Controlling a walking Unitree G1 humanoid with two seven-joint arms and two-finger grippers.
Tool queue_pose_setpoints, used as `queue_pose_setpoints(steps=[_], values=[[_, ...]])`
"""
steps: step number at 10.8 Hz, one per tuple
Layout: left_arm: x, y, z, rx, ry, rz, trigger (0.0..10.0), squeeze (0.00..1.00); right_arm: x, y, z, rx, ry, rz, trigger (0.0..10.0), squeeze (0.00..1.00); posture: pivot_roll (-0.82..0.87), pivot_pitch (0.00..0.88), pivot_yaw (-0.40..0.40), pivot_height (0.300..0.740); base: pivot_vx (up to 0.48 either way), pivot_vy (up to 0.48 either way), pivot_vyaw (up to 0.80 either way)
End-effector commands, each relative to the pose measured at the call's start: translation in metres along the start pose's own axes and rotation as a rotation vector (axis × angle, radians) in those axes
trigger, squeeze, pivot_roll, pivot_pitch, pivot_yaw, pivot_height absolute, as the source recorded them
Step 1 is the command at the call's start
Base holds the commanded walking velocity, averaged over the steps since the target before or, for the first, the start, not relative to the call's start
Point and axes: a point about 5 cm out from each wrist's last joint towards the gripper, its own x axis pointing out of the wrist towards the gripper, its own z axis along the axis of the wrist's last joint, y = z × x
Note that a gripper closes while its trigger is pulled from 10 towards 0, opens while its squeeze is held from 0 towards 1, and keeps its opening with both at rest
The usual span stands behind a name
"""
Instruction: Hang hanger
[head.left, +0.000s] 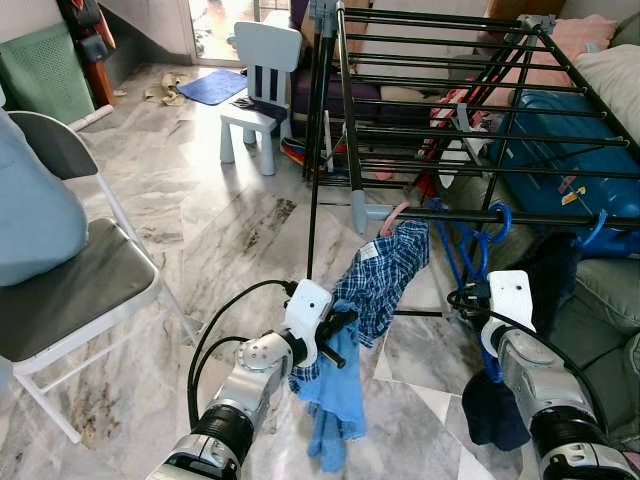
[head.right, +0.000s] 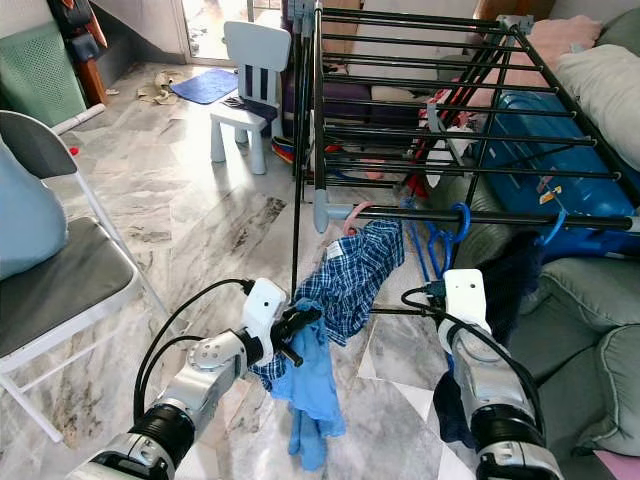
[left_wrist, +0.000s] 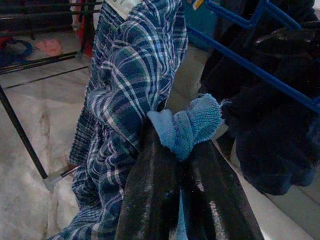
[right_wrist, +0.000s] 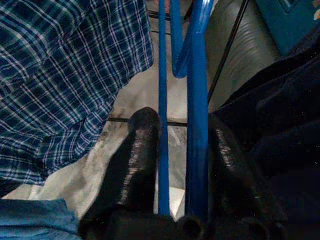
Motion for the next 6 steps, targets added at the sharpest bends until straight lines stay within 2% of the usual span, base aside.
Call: queue_pose_setpoints(steps=[1, 6], values=[[0.0036, -0.0016, 0.0055, 0.022, -0.009, -0.014, 10.0, 0.0, 0.0012, -0.0023, 0.0044, 0.005, -0.012, -0.007, 0.0, 0.0, 0.03, 0.0, -0.06, 0.74, 0.0, 0.0, 0.0], [0.0048, -0.0027, 0.0055, 0.029, -0.005, -0.018, 10.0, 0.0, 0.0011, -0.0051, 0.003, 0.019, -0.01, -0.02, 0.0, 0.0, 0.03, 0.0, -0.061, 0.74, 0.0, 0.0, 0.0]])
